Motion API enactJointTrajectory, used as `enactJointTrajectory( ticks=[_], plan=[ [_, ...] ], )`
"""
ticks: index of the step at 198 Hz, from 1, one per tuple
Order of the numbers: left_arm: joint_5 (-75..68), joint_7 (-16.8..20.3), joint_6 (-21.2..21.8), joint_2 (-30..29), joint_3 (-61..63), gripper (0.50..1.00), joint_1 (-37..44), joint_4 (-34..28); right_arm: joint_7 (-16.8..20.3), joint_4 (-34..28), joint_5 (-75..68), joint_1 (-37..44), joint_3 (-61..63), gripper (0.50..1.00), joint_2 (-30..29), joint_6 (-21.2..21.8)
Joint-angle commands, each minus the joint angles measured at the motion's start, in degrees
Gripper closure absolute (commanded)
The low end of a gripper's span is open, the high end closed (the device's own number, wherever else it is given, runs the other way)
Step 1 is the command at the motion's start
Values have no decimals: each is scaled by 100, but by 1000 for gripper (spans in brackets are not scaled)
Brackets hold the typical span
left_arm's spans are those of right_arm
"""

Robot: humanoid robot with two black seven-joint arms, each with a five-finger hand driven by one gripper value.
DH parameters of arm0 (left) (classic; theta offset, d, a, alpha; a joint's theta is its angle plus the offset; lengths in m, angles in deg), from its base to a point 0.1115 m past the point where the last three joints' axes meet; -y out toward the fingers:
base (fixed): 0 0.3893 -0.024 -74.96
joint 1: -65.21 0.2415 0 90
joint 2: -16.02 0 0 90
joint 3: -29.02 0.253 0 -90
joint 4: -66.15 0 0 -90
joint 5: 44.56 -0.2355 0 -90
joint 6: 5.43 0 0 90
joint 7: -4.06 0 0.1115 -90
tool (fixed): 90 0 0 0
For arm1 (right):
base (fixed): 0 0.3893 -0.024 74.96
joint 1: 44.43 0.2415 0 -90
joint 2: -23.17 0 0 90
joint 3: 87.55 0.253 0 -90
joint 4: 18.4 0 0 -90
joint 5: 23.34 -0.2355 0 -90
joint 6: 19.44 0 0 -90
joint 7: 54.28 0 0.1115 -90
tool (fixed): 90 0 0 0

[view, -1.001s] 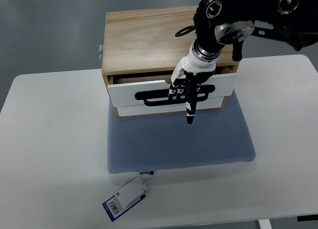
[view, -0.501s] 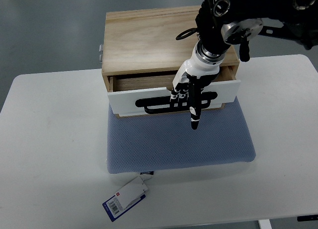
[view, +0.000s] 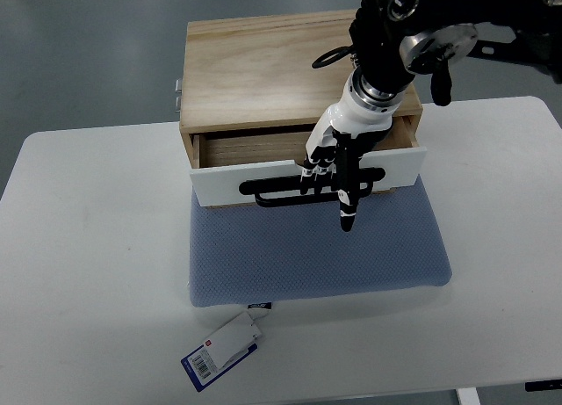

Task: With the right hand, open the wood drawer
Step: 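Hook the right hand fingers on the handle and pull toward the robot, then keep pulling the upper drawer outward with the right hand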

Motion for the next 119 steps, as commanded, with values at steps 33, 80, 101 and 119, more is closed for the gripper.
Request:
enactJointTrajectory(
  ticks=[33,80,101,119],
  plan=[
    [-1,0,-1,0,0,500,0,-6,1,-88,-89,66,0,556,67,-2],
    [-1,0,-1,0,0,500,0,-6,1,-97,-142,66,0,556,76,-2],
    [-1,0,-1,0,0,500,0,-6,1,-88,-151,66,0,556,85,-2],
    [-1,0,-1,0,0,500,0,-6,1,-97,-151,66,-9,556,94,-2]
  ],
)
